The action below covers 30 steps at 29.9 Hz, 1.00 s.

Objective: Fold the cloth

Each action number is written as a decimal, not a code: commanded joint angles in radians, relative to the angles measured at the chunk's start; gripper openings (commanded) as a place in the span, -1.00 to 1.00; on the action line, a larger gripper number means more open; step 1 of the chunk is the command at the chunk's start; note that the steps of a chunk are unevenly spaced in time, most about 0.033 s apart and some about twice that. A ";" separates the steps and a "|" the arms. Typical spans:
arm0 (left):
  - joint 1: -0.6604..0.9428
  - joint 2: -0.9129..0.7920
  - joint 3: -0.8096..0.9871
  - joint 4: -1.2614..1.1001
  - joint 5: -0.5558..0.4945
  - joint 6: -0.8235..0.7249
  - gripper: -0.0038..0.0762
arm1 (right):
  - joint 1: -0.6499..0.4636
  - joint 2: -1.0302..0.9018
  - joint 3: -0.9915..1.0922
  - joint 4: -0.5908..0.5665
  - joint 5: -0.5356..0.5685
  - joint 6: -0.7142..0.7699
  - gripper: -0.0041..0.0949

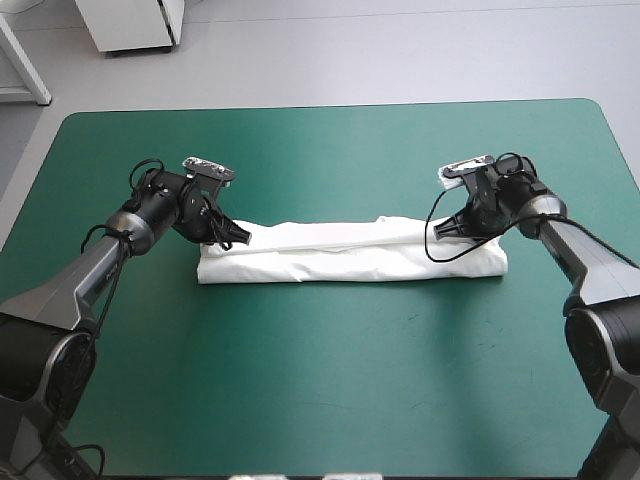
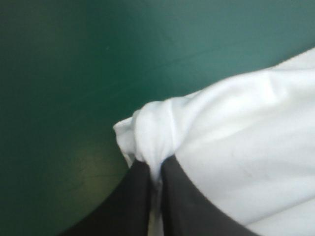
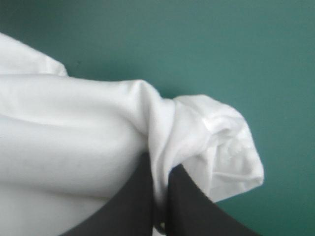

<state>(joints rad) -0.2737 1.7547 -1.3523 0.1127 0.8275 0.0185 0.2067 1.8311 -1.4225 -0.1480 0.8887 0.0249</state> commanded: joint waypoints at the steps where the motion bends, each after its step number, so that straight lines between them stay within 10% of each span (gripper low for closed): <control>1: -0.006 -0.047 -0.056 0.008 0.016 -0.011 -0.86 | -0.003 -0.047 -0.040 0.036 0.015 -0.054 -0.71; 9: -0.006 -0.082 -0.196 0.036 0.199 -0.011 -0.34 | -0.003 -0.115 -0.110 0.004 0.096 -0.044 0.17; 19: -0.014 -0.225 -0.250 -0.248 0.291 0.058 -0.36 | -0.100 -0.354 -0.057 -0.046 0.134 0.007 0.17; 24: -0.078 -0.226 -0.250 -0.384 0.276 0.176 -0.93 | -0.179 -0.470 0.036 -0.046 0.108 0.009 0.17; 30: -0.171 -0.145 -0.252 -0.495 0.189 0.242 -0.93 | -0.242 -0.537 0.134 -0.038 0.106 0.056 0.06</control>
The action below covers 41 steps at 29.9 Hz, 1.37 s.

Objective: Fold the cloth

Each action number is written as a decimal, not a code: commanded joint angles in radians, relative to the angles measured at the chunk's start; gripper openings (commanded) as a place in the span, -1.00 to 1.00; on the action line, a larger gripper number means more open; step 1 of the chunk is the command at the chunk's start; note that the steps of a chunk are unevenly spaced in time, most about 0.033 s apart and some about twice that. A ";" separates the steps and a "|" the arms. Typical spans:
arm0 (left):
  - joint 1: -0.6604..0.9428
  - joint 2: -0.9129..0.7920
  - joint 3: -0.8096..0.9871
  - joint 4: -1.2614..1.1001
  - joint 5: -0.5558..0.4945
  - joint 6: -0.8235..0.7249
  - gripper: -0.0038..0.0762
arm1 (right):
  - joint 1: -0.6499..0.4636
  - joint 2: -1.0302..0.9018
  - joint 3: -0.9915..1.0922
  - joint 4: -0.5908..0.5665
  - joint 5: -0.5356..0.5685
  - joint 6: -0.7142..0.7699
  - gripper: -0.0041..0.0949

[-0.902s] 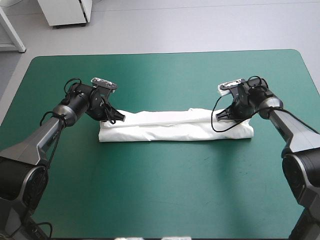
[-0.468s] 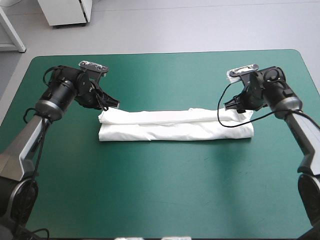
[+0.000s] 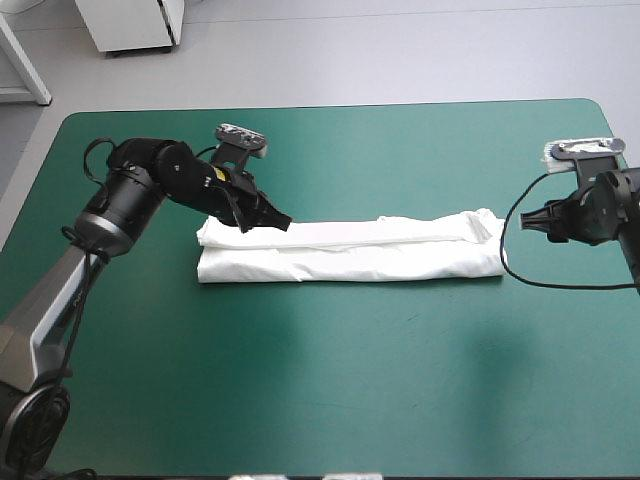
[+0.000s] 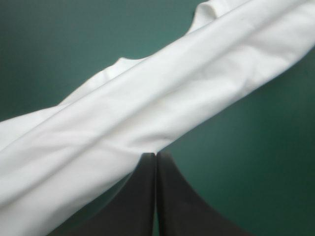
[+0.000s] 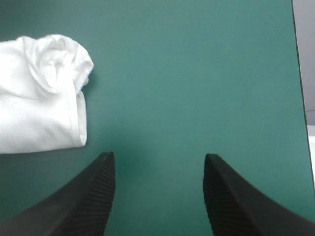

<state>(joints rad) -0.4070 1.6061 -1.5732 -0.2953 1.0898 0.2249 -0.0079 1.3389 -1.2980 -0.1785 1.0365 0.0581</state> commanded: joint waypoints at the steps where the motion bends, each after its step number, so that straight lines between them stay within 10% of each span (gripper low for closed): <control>1: -0.051 0.027 -0.031 -0.108 -0.083 0.048 -0.93 | -0.037 -0.045 0.018 0.008 -0.038 0.025 0.04; 21: -0.124 0.481 -0.304 -0.238 -0.054 0.110 -0.93 | -0.059 0.184 0.035 0.435 -0.088 -0.233 -0.02; 41: -0.122 0.523 -0.304 -0.231 -0.047 0.110 -0.93 | -0.138 0.467 -0.123 0.660 -0.010 -0.344 0.15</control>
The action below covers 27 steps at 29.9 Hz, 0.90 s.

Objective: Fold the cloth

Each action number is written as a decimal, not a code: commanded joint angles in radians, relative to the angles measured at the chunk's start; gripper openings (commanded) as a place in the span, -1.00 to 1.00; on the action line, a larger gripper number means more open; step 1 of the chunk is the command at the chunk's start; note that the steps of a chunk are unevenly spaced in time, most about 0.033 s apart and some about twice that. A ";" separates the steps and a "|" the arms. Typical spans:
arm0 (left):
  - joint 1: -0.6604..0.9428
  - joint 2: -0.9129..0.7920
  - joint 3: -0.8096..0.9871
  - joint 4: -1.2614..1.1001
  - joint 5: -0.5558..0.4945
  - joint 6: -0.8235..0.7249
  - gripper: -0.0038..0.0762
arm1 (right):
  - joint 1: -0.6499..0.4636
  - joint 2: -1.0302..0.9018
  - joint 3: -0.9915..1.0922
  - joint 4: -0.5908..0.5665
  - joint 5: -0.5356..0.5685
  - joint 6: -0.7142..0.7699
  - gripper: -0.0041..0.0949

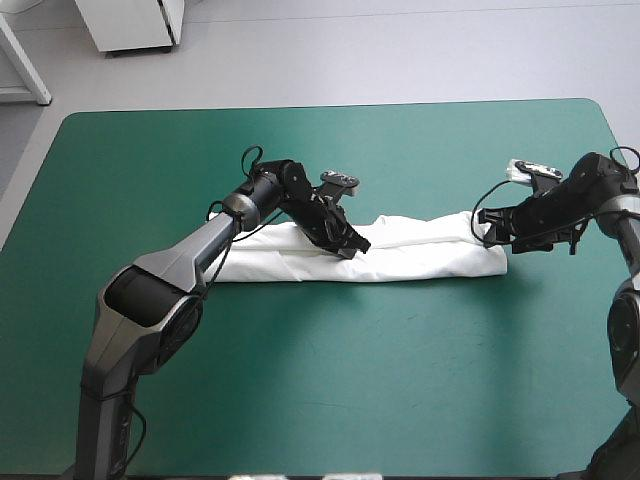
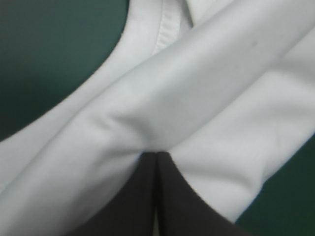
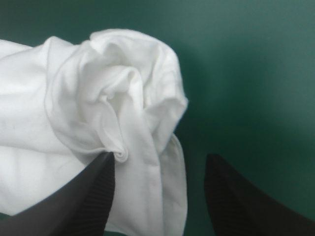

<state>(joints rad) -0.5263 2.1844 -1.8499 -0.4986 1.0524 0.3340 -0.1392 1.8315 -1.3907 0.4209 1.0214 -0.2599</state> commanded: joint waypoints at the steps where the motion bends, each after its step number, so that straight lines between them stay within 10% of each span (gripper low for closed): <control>1: -0.002 -0.056 -0.027 -0.024 -0.010 0.001 -0.93 | -0.006 -0.014 -0.030 0.065 0.010 -0.026 0.15; 12: -0.002 -0.047 -0.027 -0.024 -0.009 -0.002 -0.93 | 0.006 0.057 -0.028 0.107 0.031 -0.040 0.11; 22: -0.002 -0.047 -0.027 -0.006 -0.013 0.002 -0.93 | 0.083 0.124 -0.028 0.144 0.060 -0.084 -0.90; 27: -0.002 -0.047 -0.027 0.031 -0.011 -0.004 -0.93 | 0.084 0.122 -0.041 0.222 0.083 -0.110 -0.94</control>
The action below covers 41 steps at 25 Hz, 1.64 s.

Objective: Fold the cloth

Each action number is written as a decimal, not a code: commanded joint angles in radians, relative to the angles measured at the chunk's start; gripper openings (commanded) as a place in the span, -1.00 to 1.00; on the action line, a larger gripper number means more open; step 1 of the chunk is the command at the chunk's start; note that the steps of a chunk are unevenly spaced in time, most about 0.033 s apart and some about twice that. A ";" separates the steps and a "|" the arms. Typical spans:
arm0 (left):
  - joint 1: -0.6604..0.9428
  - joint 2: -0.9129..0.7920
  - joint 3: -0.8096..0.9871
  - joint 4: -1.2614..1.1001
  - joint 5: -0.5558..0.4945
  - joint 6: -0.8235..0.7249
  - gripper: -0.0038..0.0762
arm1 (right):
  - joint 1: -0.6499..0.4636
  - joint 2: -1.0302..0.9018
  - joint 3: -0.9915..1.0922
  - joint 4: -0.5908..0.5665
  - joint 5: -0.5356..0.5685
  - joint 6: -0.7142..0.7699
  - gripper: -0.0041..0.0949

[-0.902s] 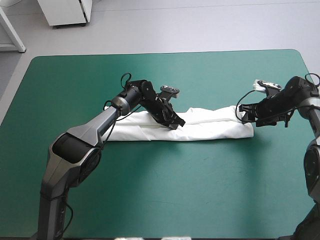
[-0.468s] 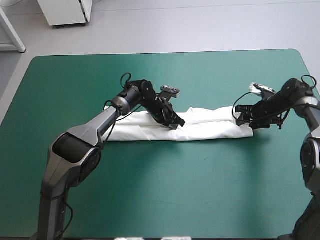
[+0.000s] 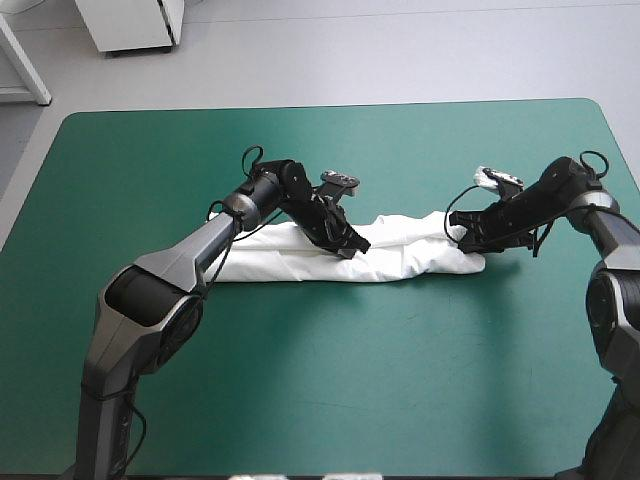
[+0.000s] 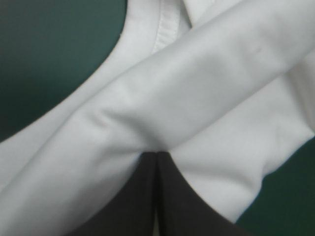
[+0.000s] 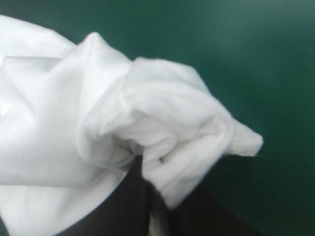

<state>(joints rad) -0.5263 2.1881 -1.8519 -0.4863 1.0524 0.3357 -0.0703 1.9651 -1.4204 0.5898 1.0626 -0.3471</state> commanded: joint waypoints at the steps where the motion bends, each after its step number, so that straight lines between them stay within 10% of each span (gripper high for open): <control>1: -0.002 -0.051 -0.026 0.027 -0.009 -0.012 -0.93 | 0.014 -0.011 -0.023 0.056 0.065 -0.023 -0.94; 32: 0.002 -0.061 -0.026 0.054 -0.004 -0.063 -0.93 | 0.014 -0.244 -0.348 0.112 0.185 0.014 -0.94; 41: 0.229 -0.366 -0.034 0.116 0.128 -0.080 -0.93 | 0.018 -0.244 -0.348 0.235 0.185 -0.002 -0.94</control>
<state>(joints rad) -0.3445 1.9562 -1.8588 -0.3526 1.1542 0.2617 -0.0522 1.7787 -1.7335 0.7008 1.2449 -0.3270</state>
